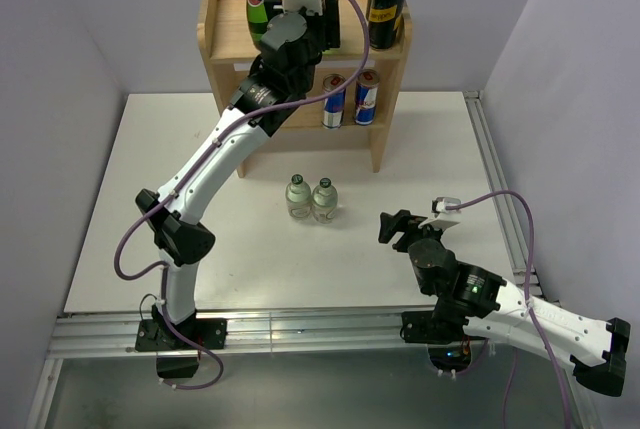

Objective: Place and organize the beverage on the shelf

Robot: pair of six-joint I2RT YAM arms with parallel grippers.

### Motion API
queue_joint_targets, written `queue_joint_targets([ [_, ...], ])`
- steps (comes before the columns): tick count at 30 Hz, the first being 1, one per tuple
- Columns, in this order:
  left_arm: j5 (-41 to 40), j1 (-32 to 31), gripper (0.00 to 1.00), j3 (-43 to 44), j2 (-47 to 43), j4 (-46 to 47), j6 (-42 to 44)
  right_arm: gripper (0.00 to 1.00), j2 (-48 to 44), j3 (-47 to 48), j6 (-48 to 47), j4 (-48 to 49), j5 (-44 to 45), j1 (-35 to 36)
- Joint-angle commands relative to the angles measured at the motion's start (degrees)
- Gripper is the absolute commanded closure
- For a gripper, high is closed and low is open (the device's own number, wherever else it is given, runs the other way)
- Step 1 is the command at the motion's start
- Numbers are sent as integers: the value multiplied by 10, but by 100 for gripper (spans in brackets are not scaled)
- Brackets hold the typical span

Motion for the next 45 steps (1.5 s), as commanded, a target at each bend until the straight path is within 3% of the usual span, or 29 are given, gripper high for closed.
queue_joint_targets([
  [1, 14, 7, 93, 18, -18, 65, -23, 18, -5, 0, 1, 19, 23, 2],
  [7, 14, 9, 80, 12, -15, 69, -23, 18, -6, 0, 1, 19, 23, 2],
  [13, 12, 10, 42, 12, -8, 69, -21, 18, -6, -1, 1, 19, 22, 2],
  [19, 13, 11, 27, 12, 1, 73, -18, 18, -7, -2, 1, 20, 23, 2],
  [28, 13, 16, 11, 14, 10, 76, -20, 18, -8, -2, 1, 21, 23, 2],
  [45, 8, 16, 14, -5, 8, 90, -18, 18, -9, -4, 0, 23, 20, 2],
])
